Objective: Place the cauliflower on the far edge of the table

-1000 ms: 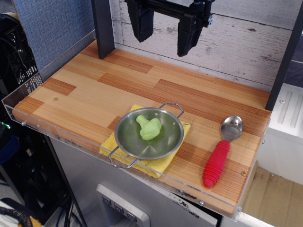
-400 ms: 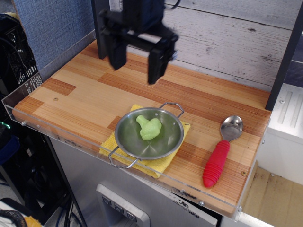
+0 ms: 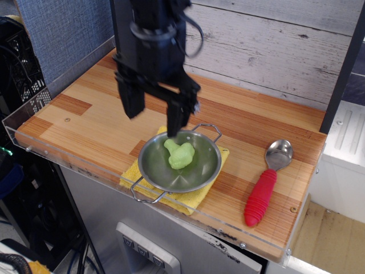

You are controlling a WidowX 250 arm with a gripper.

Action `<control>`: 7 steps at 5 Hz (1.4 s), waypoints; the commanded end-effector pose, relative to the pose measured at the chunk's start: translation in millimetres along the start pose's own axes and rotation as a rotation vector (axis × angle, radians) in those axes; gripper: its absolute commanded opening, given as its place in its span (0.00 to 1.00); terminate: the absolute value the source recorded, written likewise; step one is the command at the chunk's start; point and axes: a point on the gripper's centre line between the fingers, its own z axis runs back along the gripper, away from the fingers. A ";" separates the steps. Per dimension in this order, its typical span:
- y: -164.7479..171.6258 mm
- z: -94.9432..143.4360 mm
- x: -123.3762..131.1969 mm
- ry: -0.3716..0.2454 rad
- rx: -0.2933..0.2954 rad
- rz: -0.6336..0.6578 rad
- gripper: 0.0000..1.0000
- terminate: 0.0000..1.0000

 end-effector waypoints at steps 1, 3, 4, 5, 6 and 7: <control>-23.6 -16.4 4.6 0.017 -0.016 -0.068 1.00 0.00; -17.8 -29.4 11.4 0.064 -0.017 -0.071 1.00 0.00; -10.1 -33.6 12.7 0.076 -0.022 -0.052 1.00 0.00; -14.2 -38.5 15.1 0.091 -0.028 -0.061 1.00 0.00; -15.2 -45.0 15.0 0.110 -0.026 -0.060 1.00 0.00; -15.8 -49.2 14.5 0.120 -0.023 -0.060 1.00 0.00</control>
